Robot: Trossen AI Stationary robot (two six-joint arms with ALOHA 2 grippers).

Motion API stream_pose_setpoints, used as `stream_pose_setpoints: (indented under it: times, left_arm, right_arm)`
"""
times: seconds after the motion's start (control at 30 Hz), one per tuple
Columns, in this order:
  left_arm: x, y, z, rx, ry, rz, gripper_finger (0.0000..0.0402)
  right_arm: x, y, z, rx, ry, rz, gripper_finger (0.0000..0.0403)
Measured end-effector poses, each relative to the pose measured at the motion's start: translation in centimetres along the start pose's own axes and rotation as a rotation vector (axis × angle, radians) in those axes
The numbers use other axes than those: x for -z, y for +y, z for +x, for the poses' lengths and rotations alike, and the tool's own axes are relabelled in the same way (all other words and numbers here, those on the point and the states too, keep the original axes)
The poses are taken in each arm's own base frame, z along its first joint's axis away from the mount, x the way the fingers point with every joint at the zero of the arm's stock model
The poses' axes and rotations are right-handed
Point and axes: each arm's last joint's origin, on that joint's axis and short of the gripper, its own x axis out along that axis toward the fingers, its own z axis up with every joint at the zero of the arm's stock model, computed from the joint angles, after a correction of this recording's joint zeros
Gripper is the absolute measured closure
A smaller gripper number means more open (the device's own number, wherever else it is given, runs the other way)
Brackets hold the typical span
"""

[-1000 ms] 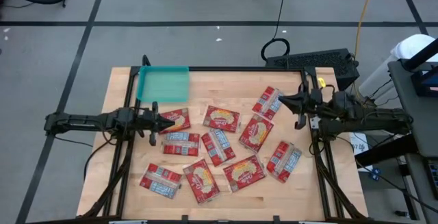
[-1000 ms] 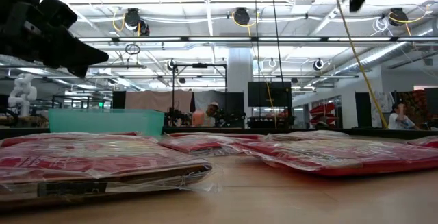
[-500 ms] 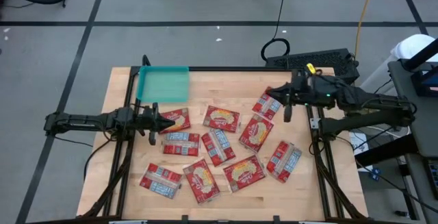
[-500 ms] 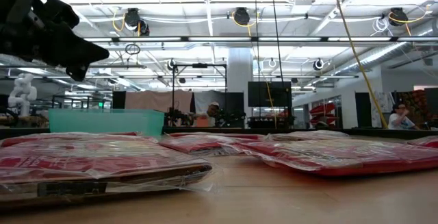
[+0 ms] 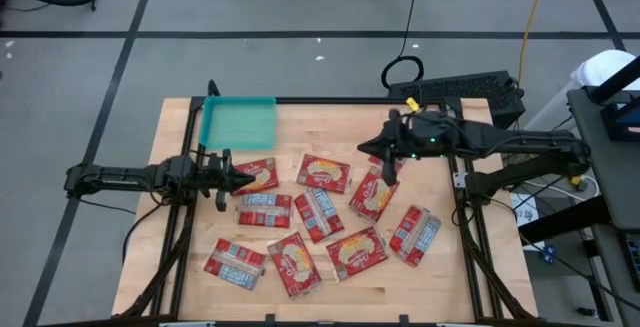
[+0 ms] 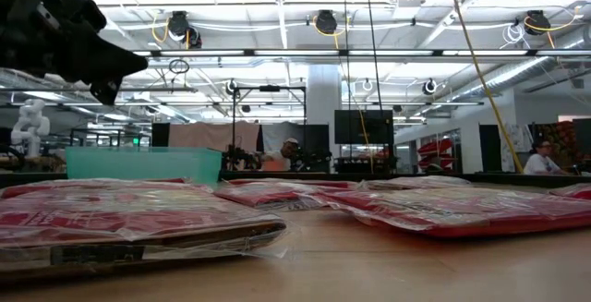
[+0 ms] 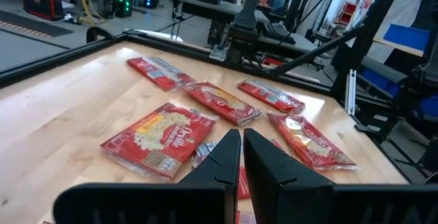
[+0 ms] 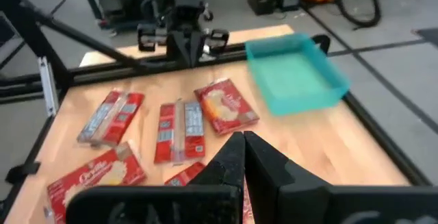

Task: Sort popcorn bags into baskets
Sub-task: Put the red popcorn bag into the blue bin

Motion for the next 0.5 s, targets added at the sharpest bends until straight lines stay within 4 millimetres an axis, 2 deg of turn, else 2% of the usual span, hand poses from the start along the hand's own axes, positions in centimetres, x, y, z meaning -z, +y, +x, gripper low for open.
stream_pose_setpoints:
  times: [0.1,0.17,0.5]
  left_arm:
    - [-0.7,-0.3,0.0,0.05,-0.044,0.007,0.0378]
    - [-1.8,-0.6,-0.2,0.055,-0.06,0.009,0.0378]
    - [-11.2,-2.7,-1.0,-0.069,0.081,0.089,0.0378]
  right_arm:
    - [0.4,0.0,0.2,0.004,0.043,0.002,0.0403]
    - [0.7,-0.1,0.2,0.006,0.075,0.001,0.0403]
    - [2.1,-2.1,-0.6,0.071,0.233,0.028,0.0403]
